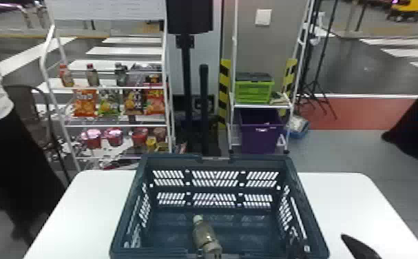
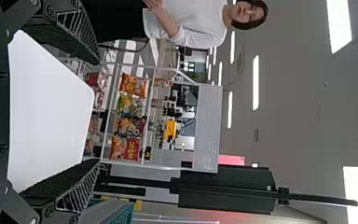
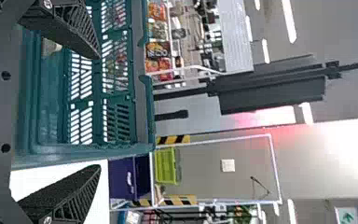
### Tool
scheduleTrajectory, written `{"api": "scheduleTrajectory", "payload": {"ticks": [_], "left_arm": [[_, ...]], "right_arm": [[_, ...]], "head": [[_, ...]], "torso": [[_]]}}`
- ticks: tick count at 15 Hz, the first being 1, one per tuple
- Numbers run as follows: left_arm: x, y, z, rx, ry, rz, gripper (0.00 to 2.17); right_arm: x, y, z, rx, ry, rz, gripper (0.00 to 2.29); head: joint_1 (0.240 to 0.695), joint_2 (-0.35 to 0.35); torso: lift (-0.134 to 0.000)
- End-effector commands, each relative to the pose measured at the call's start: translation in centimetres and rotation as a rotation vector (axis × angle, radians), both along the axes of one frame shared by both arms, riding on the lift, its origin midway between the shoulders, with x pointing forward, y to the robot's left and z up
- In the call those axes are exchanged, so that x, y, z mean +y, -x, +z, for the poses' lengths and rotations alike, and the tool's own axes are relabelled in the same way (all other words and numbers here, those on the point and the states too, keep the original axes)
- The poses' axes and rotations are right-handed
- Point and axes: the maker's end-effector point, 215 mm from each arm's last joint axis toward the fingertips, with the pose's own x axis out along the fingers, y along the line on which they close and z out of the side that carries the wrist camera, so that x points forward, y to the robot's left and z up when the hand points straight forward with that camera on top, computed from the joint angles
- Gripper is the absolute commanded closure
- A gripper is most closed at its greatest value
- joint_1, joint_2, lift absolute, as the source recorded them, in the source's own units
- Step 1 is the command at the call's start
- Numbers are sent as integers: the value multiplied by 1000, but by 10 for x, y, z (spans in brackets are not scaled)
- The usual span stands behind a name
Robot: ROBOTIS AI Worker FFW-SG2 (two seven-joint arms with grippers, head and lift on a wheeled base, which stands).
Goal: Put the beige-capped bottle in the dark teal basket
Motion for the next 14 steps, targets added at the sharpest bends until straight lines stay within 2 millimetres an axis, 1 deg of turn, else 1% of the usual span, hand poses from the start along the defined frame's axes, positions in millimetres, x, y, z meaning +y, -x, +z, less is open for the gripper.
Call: {"api": "scheduleTrajectory", "payload": {"ticks": [1, 3, 4, 7, 8, 10, 14], "left_arm": [[0, 0, 1, -1, 1, -1, 144], [0, -1, 2, -4, 1, -1, 144], [-1, -1, 3, -6, 2, -3, 144], [-1, -1, 4, -6, 0, -4, 144], [-1, -1, 4, -6, 0, -4, 144], [-1, -1, 4, -6, -1, -5, 144], [-1, -2, 5, -9, -4, -11, 144]], "right_arm": [[-10, 25, -11, -29, -20, -40, 56], [-16, 40, -20, -38, -32, -63, 56], [-24, 47, -24, -44, -35, -81, 56], [-37, 62, -36, -32, -37, -99, 60], [-38, 66, -37, -43, -38, -98, 60], [-38, 72, -46, -35, -36, -97, 66], [-38, 77, -47, -42, -39, -98, 70]], "head": [[499, 0], [499, 0], [499, 0], [499, 0], [499, 0], [499, 0], [499, 0]], "torso": [[0], [0], [0], [0], [0], [0], [0]]}}
